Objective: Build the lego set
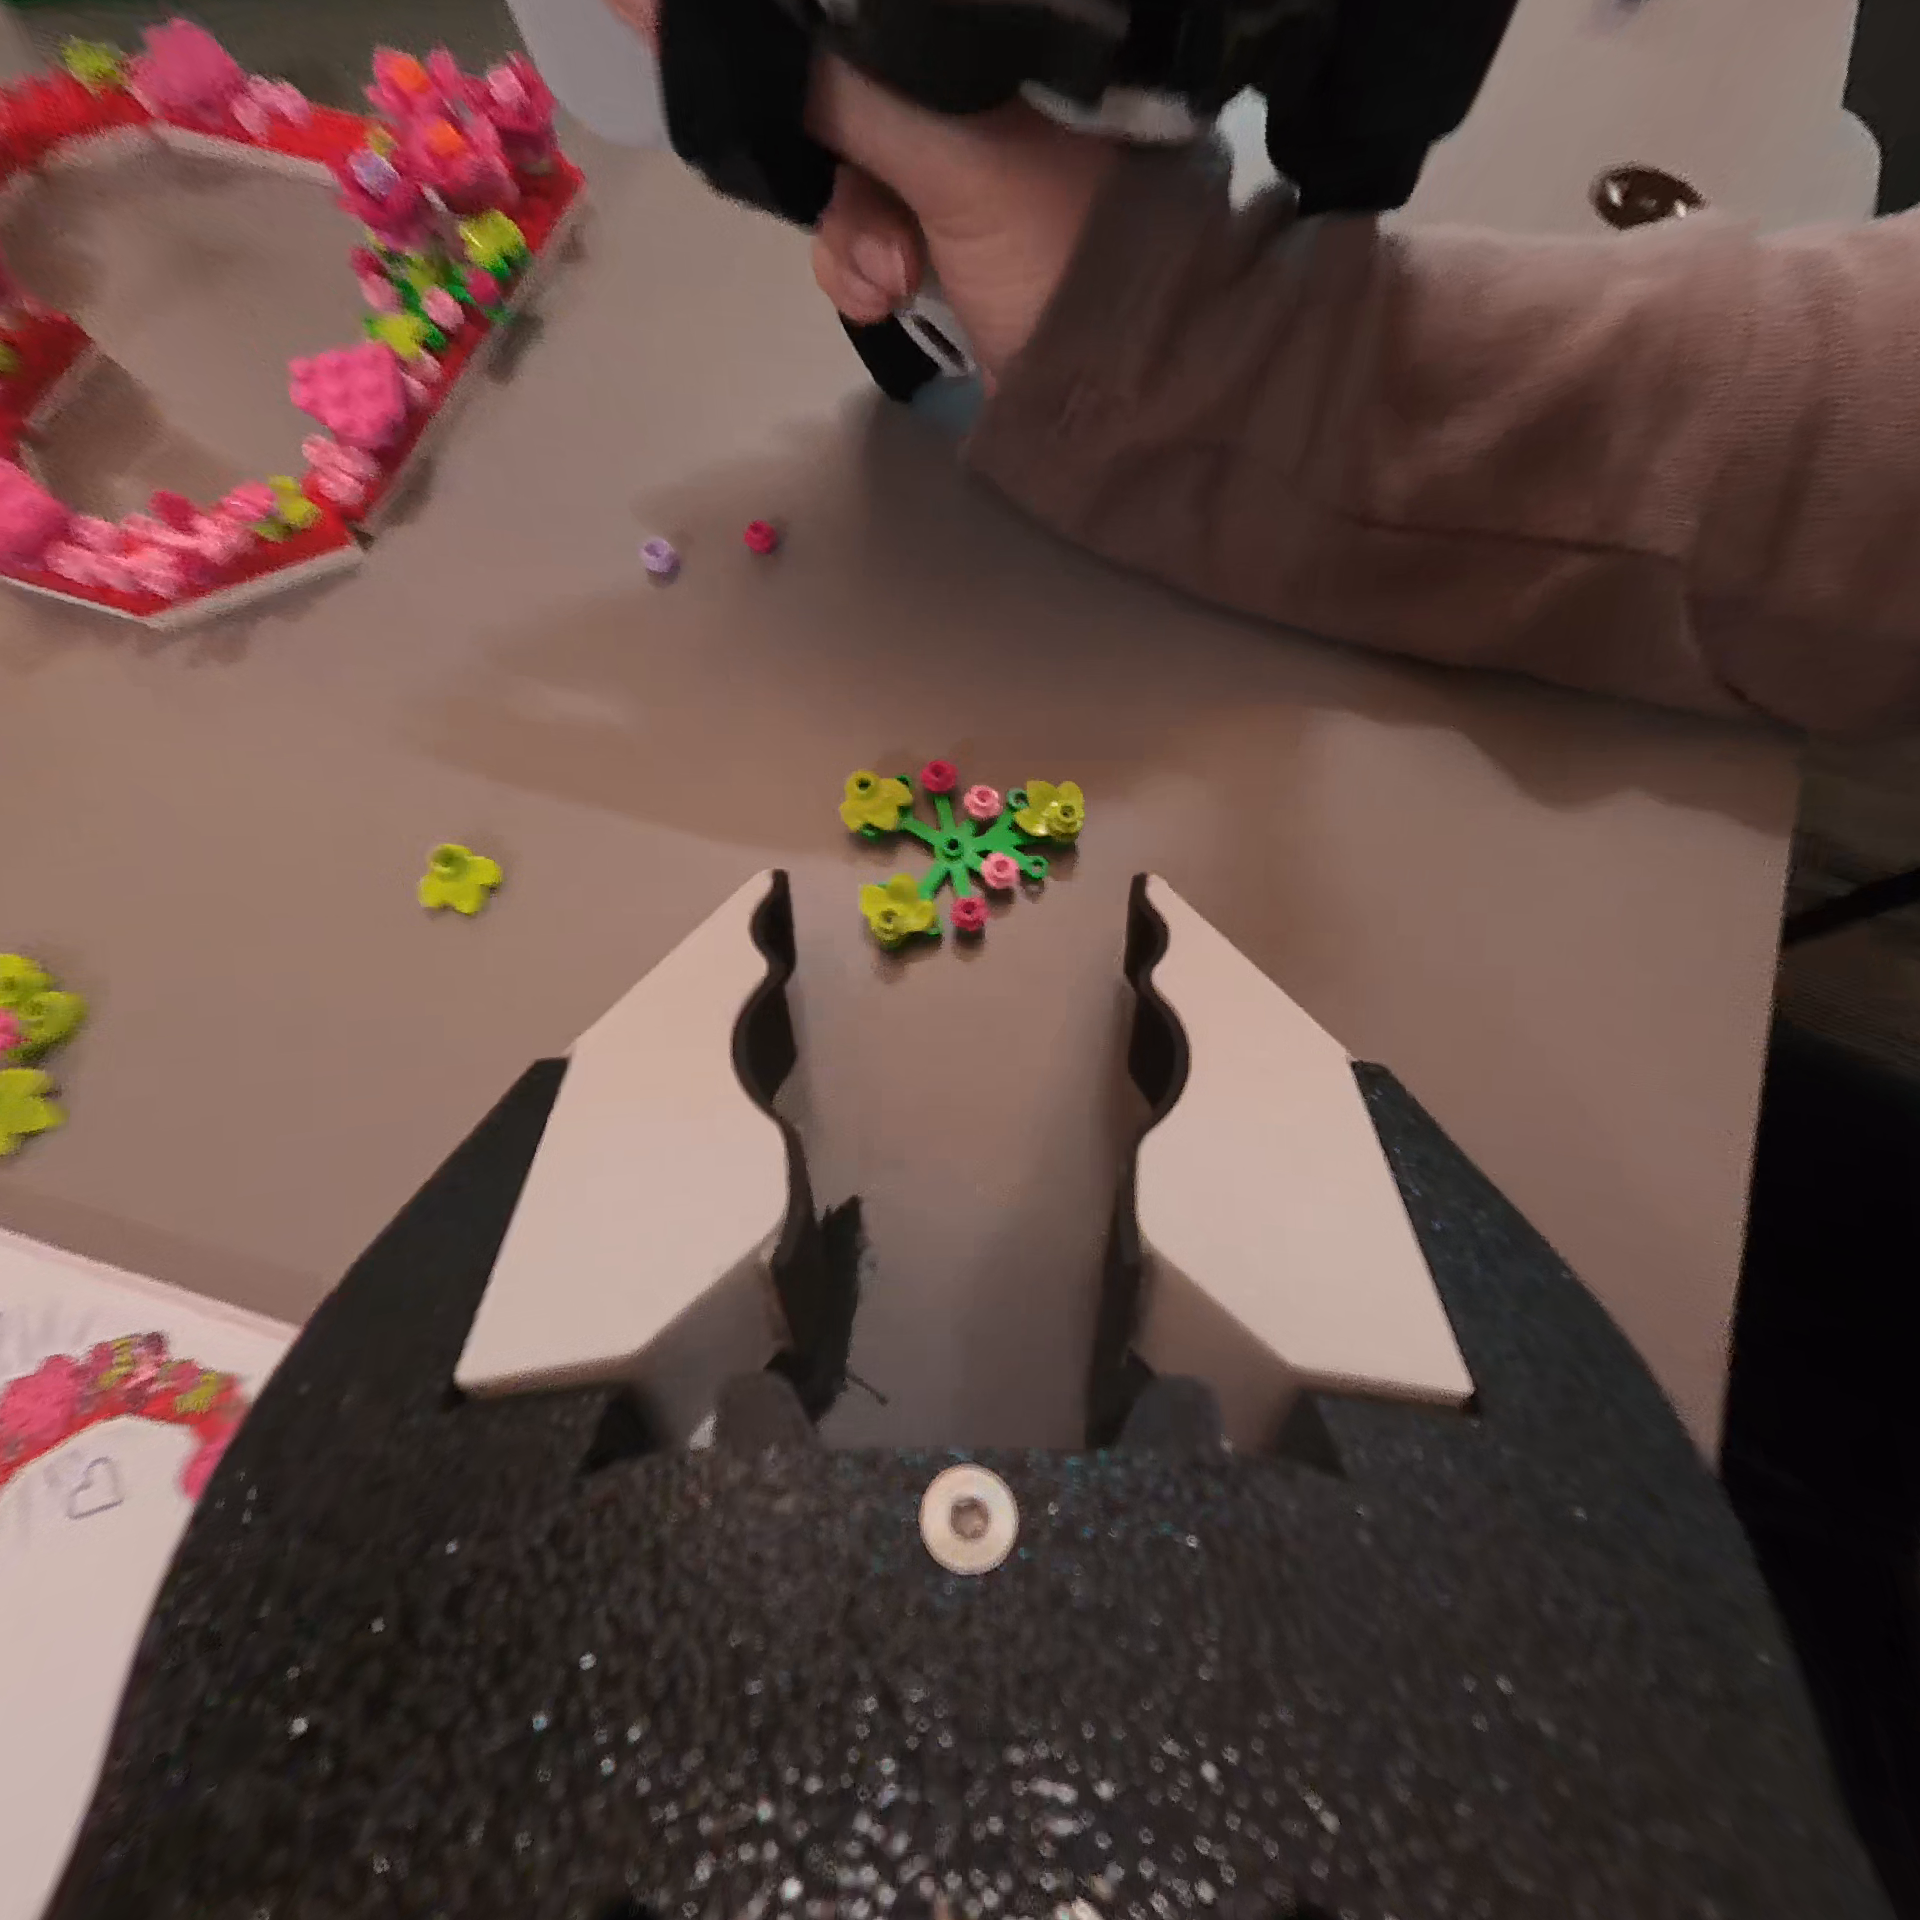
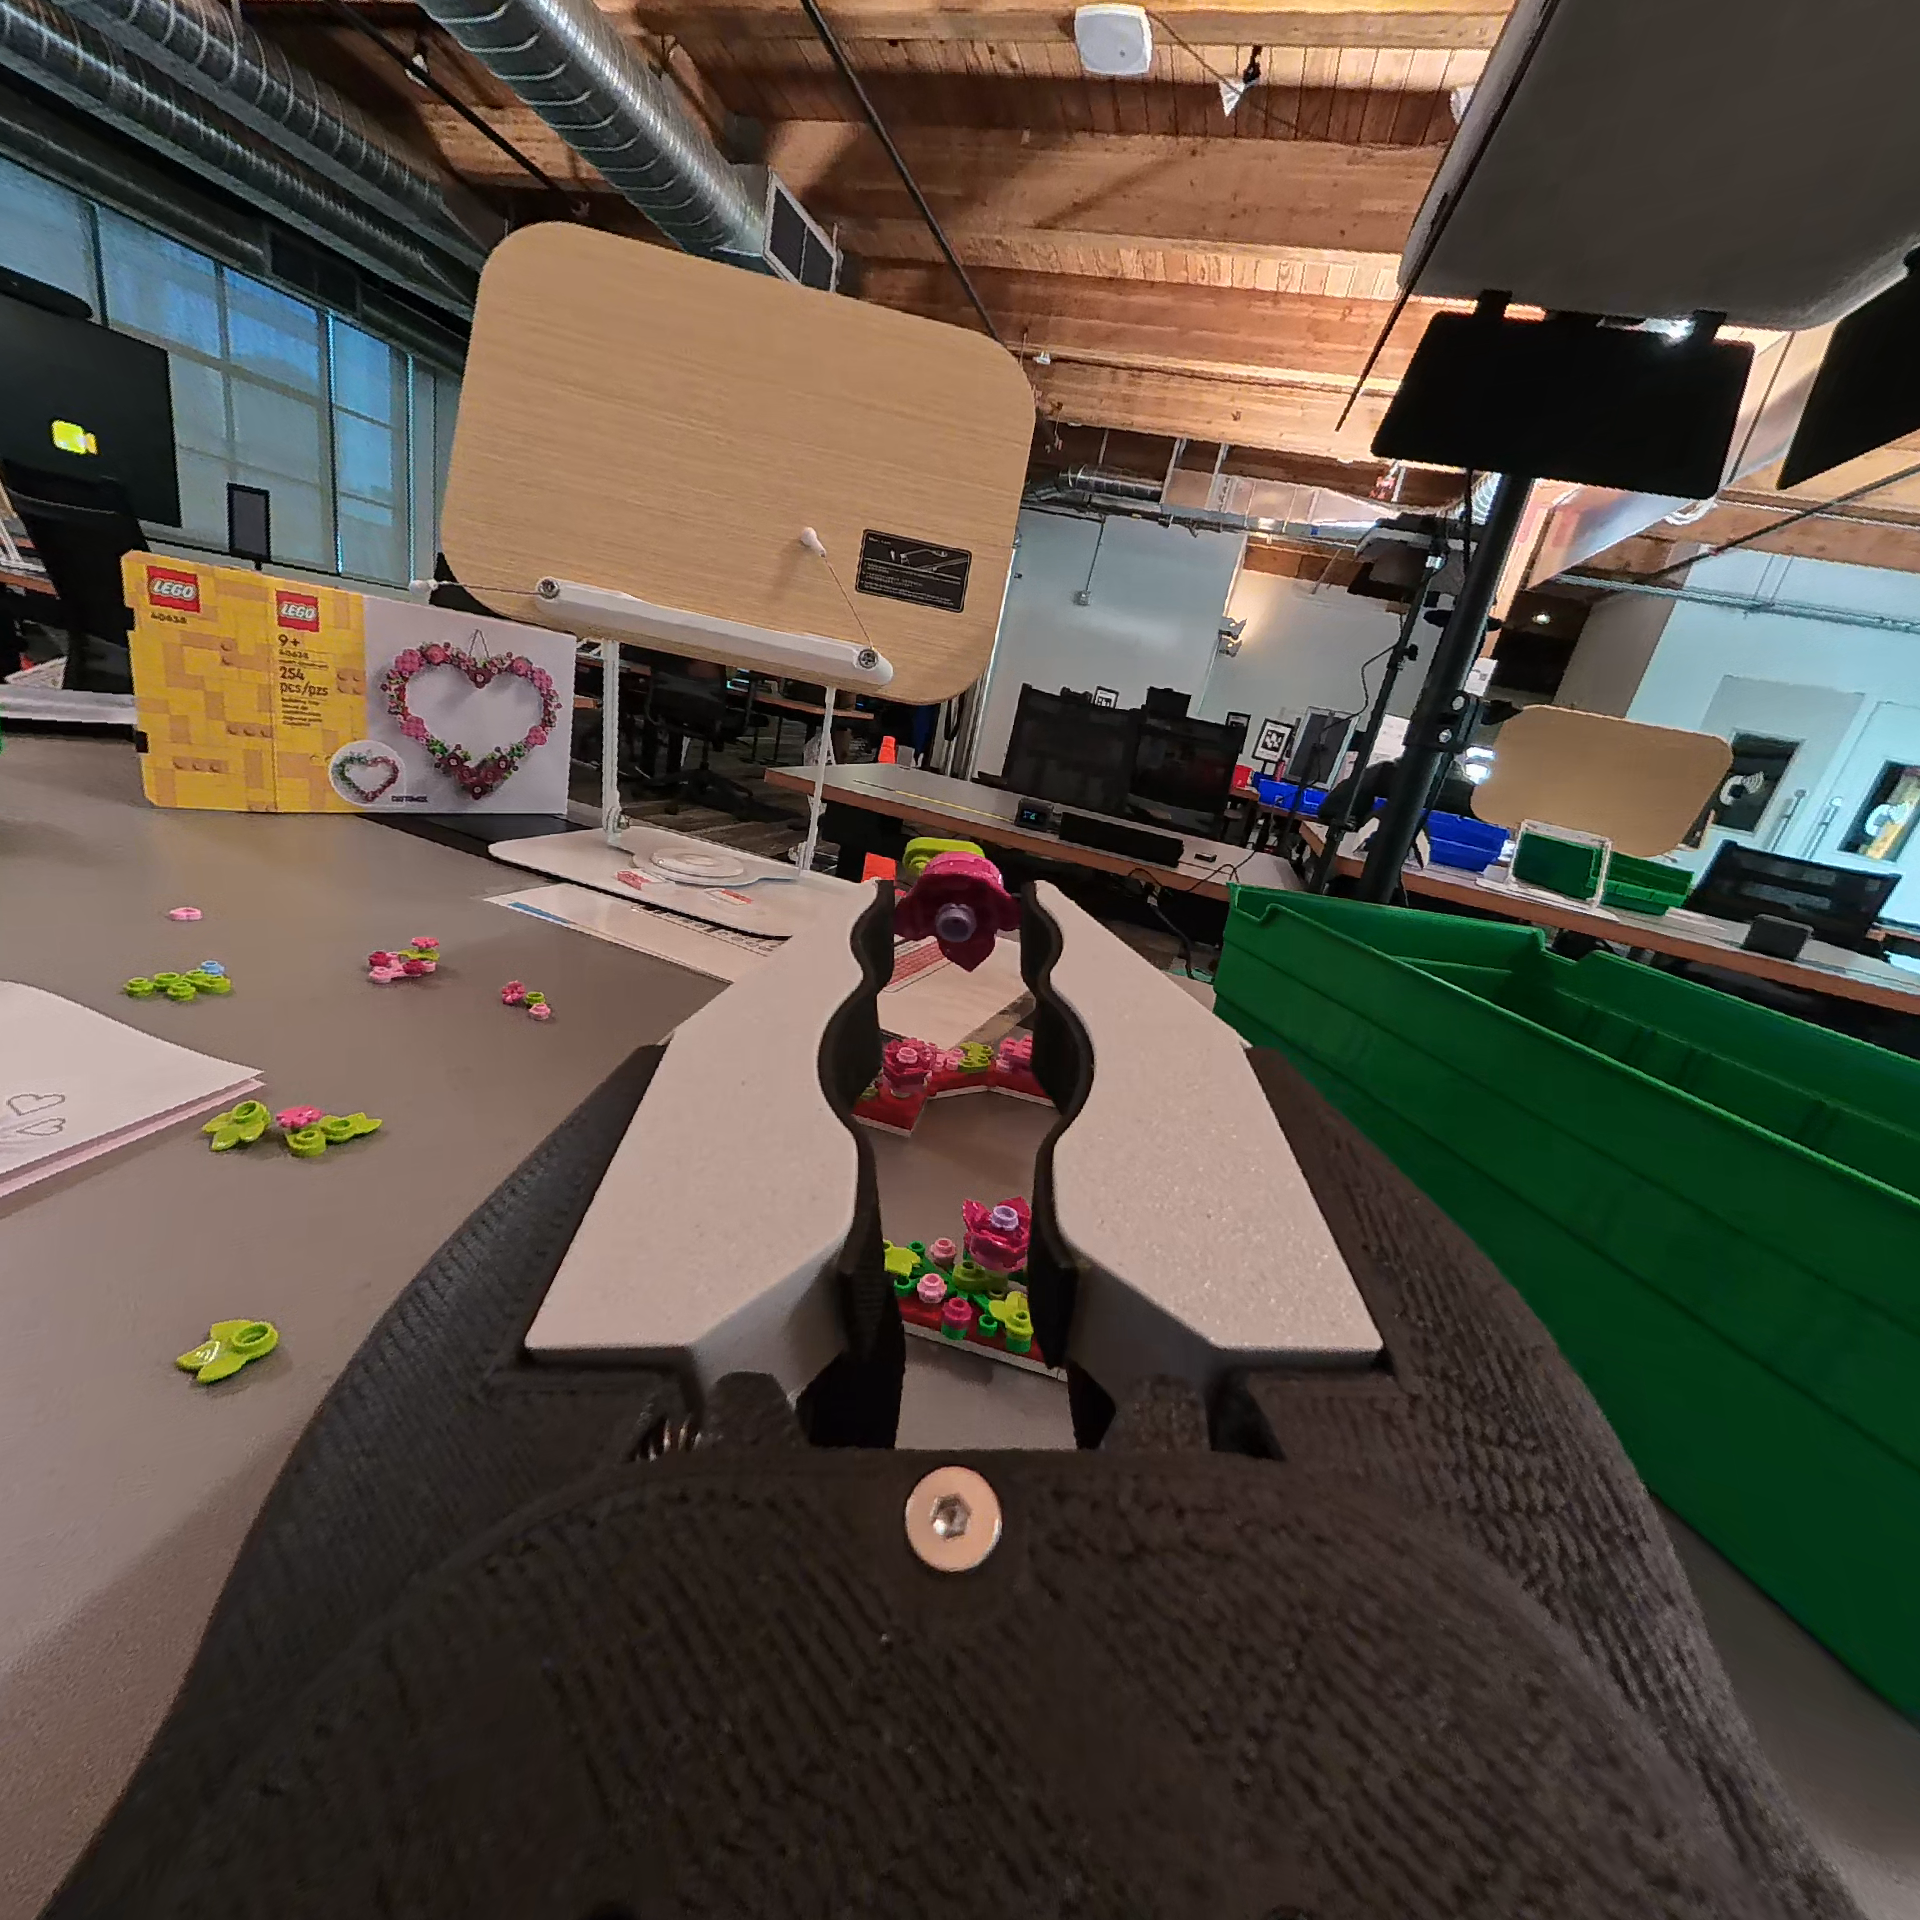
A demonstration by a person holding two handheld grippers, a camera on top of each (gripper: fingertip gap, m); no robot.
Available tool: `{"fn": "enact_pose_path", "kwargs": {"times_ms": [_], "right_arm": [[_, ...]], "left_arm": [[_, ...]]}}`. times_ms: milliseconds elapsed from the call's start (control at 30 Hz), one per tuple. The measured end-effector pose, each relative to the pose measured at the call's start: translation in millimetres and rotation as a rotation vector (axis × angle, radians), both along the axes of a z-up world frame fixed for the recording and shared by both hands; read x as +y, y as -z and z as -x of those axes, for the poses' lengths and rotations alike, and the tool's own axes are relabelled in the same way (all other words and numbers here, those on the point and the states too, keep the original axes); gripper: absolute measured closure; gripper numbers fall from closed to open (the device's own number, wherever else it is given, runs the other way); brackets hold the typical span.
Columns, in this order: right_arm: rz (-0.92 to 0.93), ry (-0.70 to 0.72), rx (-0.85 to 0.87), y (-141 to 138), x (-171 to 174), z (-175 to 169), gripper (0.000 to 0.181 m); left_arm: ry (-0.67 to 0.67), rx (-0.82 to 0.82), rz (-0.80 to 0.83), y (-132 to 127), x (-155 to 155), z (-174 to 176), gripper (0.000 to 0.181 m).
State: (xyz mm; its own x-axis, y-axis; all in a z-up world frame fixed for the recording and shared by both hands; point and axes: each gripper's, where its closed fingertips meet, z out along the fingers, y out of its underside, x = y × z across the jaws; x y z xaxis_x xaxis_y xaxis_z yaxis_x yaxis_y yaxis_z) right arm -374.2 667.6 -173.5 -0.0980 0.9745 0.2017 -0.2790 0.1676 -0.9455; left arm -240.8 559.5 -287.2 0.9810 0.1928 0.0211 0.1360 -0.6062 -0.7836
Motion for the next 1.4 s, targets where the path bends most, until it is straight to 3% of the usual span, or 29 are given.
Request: {"fn": "enact_pose_path", "kwargs": {"times_ms": [33, 167, 267, 333, 567, 667, 767, 900, 967, 1100, 1200, 1400], "right_arm": [[-0.001, -0.001, 0.001, -0.1, -0.2, -0.1, 0.16], [-0.017, -0.01, 0.003, 0.2, -3.6, 0.1, 0.16], [-0.033, -0.039, 0.005, 0.4, -9.5, -0.1, 0.16], [-0.046, -0.075, 0.005, 0.8, -16.4, 0.1, 0.16], [-0.109, -0.285, -0.011, 5.5, -51.0, -3.1, 0.159], [-0.335, -0.491, -0.037, 12.2, -79.4, -19.3, 0.159], [-0.586, -0.788, -0.241, 31.4, -97.2, -48.0, 0.159], [-0.758, -1.089, -0.768, 67.6, -96.1, -96.3, 0.159], [-0.888, -1.085, -0.921, 83.9, -92.3, -105.0, 0.159], [-0.965, -1.046, -1.167, 104.0, -91.9, -111.2, 0.159], [-0.963, -1.034, -1.256, 107.5, -93.1, -111.8, 0.159], [-1.023, -0.973, -1.335, 113.4, -93.9, -112.3, 0.159]], "left_arm": [[-0.012, 0.039, -0.038, -7.8, -0.3, 5.7, 0.116], [0.0, 0.177, -0.213, -40.3, 3.2, 22.9, 0.114], [0.155, 0.143, -0.066, -18.6, 2.5, 12.8, 0.095], [0.237, 0.205, 0.034, -0.9, -1.3, 12.5, 0.086], [0.278, 0.302, -0.001, 4.3, 3.9, 28.2, 0.105], [0.242, 0.321, -0.014, 2.3, 4.1, 37.5, 0.109], [0.213, 0.31, -0.03, 1.3, 3.1, 43.2, 0.112], [0.197, 0.269, -0.046, 1.7, -2.5, 43.8, 0.115], [0.216, 0.23, -0.028, 4.7, -5.9, 36.6, 0.116], [0.248, 0.224, 0.007, 7.7, -8.7, 23.9, 0.117], [0.23, 0.248, 0.007, 5.8, -13.8, 28.8, 0.119], [0.217, 0.11, -0.051, 0.0, -17.3, 27.9, 0.12]]}}
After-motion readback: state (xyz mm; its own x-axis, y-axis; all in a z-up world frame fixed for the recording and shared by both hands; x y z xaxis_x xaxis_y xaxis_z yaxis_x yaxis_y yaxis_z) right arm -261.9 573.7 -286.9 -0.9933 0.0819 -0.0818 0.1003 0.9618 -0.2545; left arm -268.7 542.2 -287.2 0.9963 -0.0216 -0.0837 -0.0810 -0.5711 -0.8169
